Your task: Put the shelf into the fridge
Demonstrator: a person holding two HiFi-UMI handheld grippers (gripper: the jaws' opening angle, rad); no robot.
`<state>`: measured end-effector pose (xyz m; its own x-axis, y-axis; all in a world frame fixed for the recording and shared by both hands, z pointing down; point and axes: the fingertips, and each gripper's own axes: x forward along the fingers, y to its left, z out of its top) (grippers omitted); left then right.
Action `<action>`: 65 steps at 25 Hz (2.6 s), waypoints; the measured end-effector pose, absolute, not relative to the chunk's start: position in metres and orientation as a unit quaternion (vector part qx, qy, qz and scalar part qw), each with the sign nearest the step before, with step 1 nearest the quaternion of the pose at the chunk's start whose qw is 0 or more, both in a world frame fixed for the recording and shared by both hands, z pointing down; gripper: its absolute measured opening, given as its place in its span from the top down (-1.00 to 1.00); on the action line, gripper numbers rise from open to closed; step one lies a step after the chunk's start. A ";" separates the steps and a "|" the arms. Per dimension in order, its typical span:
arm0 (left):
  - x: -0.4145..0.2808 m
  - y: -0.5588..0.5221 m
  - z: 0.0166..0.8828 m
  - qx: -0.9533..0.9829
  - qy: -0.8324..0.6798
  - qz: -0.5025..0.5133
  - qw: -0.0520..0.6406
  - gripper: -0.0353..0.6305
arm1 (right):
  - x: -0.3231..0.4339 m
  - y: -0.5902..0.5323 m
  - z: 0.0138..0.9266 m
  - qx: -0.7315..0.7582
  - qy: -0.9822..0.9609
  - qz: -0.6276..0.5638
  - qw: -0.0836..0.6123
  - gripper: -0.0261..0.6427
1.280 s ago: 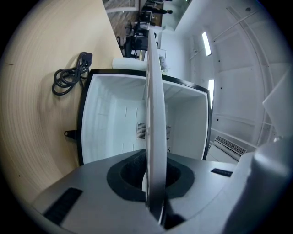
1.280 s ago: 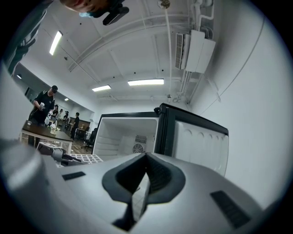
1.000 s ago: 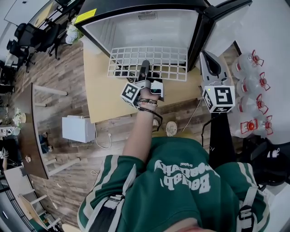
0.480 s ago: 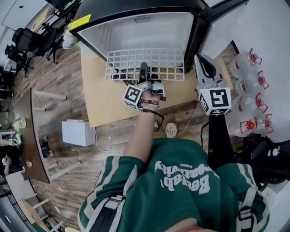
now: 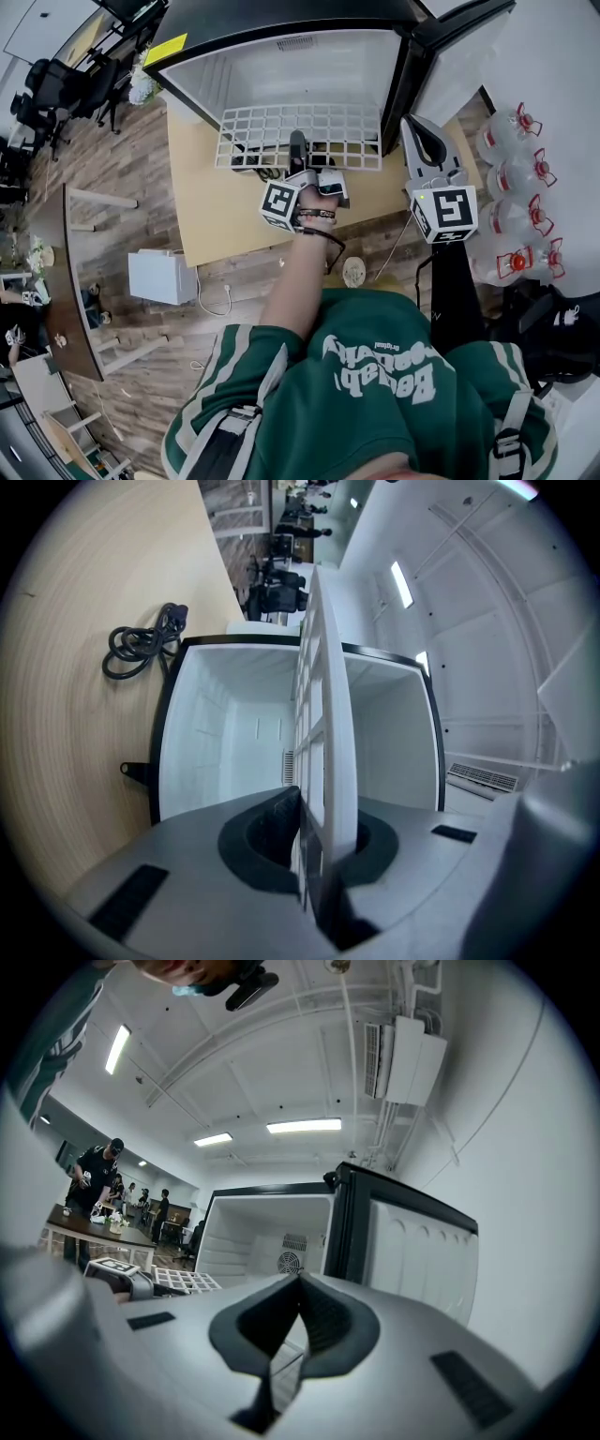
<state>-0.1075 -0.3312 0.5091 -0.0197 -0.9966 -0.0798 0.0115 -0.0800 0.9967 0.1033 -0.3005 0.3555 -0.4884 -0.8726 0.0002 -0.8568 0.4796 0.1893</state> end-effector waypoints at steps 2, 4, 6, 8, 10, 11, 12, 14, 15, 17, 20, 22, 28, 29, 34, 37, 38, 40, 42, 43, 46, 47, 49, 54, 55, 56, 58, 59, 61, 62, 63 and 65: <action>-0.107 -0.331 0.512 0.513 -0.488 -0.526 0.471 0.81 | 0.104 -0.301 0.356 0.504 -0.859 -0.081 0.047 0.91; -0.107 -0.332 0.515 0.514 -0.491 -0.525 0.468 0.82 | 0.103 -0.303 0.357 0.503 -0.859 -0.079 0.046 0.91; -0.107 -0.333 0.516 0.509 -0.493 -0.527 0.468 0.82 | 0.100 -0.304 0.357 0.500 -0.861 -0.079 0.046 0.91; -0.107 -0.333 0.516 0.500 -0.496 -0.532 0.470 0.82 | 0.096 -0.304 0.358 0.496 -0.863 -0.080 0.048 0.91; -0.106 -0.335 0.513 0.490 -0.500 -0.536 0.471 0.82 | 0.093 -0.304 0.358 0.494 -0.864 -0.081 0.048 0.91; -0.106 -0.336 0.512 0.486 -0.503 -0.538 0.471 0.82 | 0.092 -0.305 0.358 0.494 -0.864 -0.081 0.048 0.91; -0.105 -0.339 0.511 0.481 -0.504 -0.541 0.471 0.82 | 0.092 -0.305 0.358 0.494 -0.864 -0.082 0.049 0.91; -0.103 -0.346 0.509 0.473 -0.506 -0.545 0.472 0.82 | 0.092 -0.305 0.358 0.495 -0.863 -0.084 0.052 0.91; -0.103 -0.349 0.508 0.471 -0.507 -0.546 0.472 0.82 | 0.092 -0.305 0.357 0.495 -0.863 -0.085 0.053 0.91; -0.104 -0.352 0.509 0.472 -0.509 -0.544 0.472 0.82 | 0.093 -0.305 0.354 0.496 -0.862 -0.089 0.055 0.91; -0.104 -0.354 0.513 0.479 -0.510 -0.539 0.469 0.82 | 0.097 -0.308 0.352 0.497 -0.861 -0.091 0.057 0.91; -0.102 -0.356 0.515 0.485 -0.508 -0.536 0.468 0.81 | 0.100 -0.311 0.352 0.498 -0.860 -0.090 0.057 0.91; -0.101 -0.361 0.516 0.508 -0.503 -0.521 0.466 0.81 | 0.096 -0.317 0.356 0.492 -0.864 -0.088 0.058 0.91; -0.101 -0.362 0.516 0.512 -0.503 -0.518 0.466 0.81 | 0.095 -0.318 0.356 0.491 -0.865 -0.088 0.058 0.91; -0.100 -0.364 0.515 0.522 -0.501 -0.504 0.472 0.80 | 0.092 -0.323 0.358 0.485 -0.868 -0.087 0.057 0.91; -0.101 -0.364 0.513 0.512 -0.504 -0.499 0.485 0.80 | 0.088 -0.325 0.358 0.482 -0.870 -0.088 0.056 0.91; -0.101 -0.365 0.511 0.509 -0.504 -0.497 0.490 0.81 | 0.088 -0.325 0.358 0.482 -0.870 -0.087 0.056 0.91; -0.101 -0.369 0.509 0.507 -0.504 -0.494 0.495 0.84 | 0.088 -0.327 0.359 0.481 -0.871 -0.086 0.056 0.91; -0.101 -0.373 0.508 0.515 -0.504 -0.488 0.492 0.84 | 0.088 -0.328 0.360 0.481 -0.871 -0.084 0.055 0.91; -0.101 -0.374 0.508 0.520 -0.503 -0.486 0.490 0.84 | 0.088 -0.328 0.360 0.480 -0.871 -0.084 0.054 0.91; -0.101 -0.375 0.509 0.527 -0.500 -0.485 0.488 0.84 | 0.087 -0.328 0.359 0.478 -0.873 -0.081 0.052 0.91; -0.101 -0.375 0.510 0.528 -0.498 -0.484 0.488 0.84 | 0.087 -0.328 0.360 0.478 -0.873 -0.081 0.052 0.91; -0.100 -0.376 0.510 0.528 -0.495 -0.484 0.491 0.83 | 0.087 -0.328 0.360 0.479 -0.873 -0.081 0.053 0.91; -0.100 -0.378 0.511 0.523 -0.489 -0.482 0.506 0.82 | 0.085 -0.329 0.357 0.487 -0.868 -0.083 0.053 0.91; -0.100 -0.379 0.510 0.521 -0.489 -0.479 0.510 0.82 | 0.084 -0.330 0.356 0.489 -0.866 -0.082 0.054 0.91; -0.100 -0.380 0.510 0.519 -0.489 -0.476 0.515 0.82 | 0.083 -0.330 0.356 0.491 -0.865 -0.082 0.056 0.91; -0.100 -0.382 0.508 0.514 -0.490 -0.471 0.524 0.82 | 0.080 -0.332 0.356 0.495 -0.863 -0.080 0.057 0.91; -0.099 -0.383 0.507 0.512 -0.489 -0.469 0.528 0.82 | 0.077 -0.333 0.356 0.498 -0.862 -0.079 0.057 0.91; -0.099 -0.384 0.507 0.510 -0.486 -0.467 0.535 0.82 | 0.071 -0.334 0.358 0.503 -0.859 -0.076 0.059 0.91; -0.099 -0.385 0.508 0.511 -0.484 -0.467 0.536 0.82 | 0.067 -0.333 0.359 0.504 -0.858 -0.075 0.060 0.91; -0.099 -0.386 0.509 0.512 -0.481 -0.467 0.537 0.82 | 0.063 -0.333 0.360 0.505 -0.858 -0.074 0.061 0.91; -0.099 -0.389 0.510 0.518 -0.474 -0.466 0.539 0.82 | 0.057 -0.333 0.360 0.508 -0.856 -0.073 0.064 0.91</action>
